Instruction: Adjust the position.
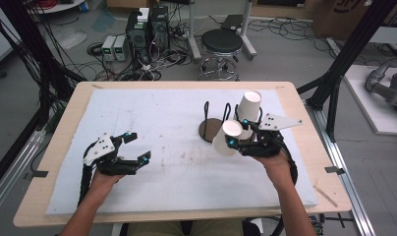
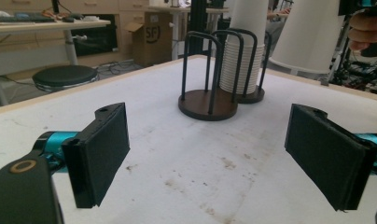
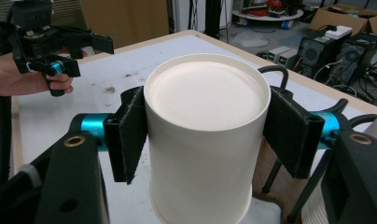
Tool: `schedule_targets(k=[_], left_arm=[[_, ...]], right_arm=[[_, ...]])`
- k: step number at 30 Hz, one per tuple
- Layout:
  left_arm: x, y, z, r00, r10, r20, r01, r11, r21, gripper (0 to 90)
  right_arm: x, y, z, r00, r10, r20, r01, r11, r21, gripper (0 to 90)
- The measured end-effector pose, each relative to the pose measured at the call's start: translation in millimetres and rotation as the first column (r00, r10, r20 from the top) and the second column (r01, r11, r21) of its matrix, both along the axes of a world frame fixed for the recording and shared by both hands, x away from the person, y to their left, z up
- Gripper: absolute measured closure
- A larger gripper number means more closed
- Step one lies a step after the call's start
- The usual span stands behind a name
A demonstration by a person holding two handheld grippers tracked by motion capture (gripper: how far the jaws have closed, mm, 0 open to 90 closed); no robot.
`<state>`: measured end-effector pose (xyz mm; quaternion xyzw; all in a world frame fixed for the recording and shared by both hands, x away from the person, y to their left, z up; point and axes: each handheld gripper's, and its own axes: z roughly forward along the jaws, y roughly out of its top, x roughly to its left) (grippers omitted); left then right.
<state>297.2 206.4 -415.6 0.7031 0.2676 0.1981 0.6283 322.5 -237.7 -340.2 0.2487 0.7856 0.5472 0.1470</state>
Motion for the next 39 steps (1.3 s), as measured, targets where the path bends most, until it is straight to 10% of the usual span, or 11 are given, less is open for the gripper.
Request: schedule_targets(k=[18, 39], left_arm=[[4.6, -38.9, 10.6, 0.9894, -0.145, 0.003, 0.145, 0.9893, 0.017, 12.9], [18.5, -109.7, 18.1, 0.9383, -0.344, 0.037, 0.342, 0.9387, 0.04, 13.3]], right_arm=[[-3.9, 26.3, 3.5, 0.9959, 0.09, 0.009, -0.09, 0.996, 0.017, 34.5], [-8.0, 49.5, 1.9, 0.9864, 0.163, -0.016, -0.163, 0.986, 0.033, 34.5]])
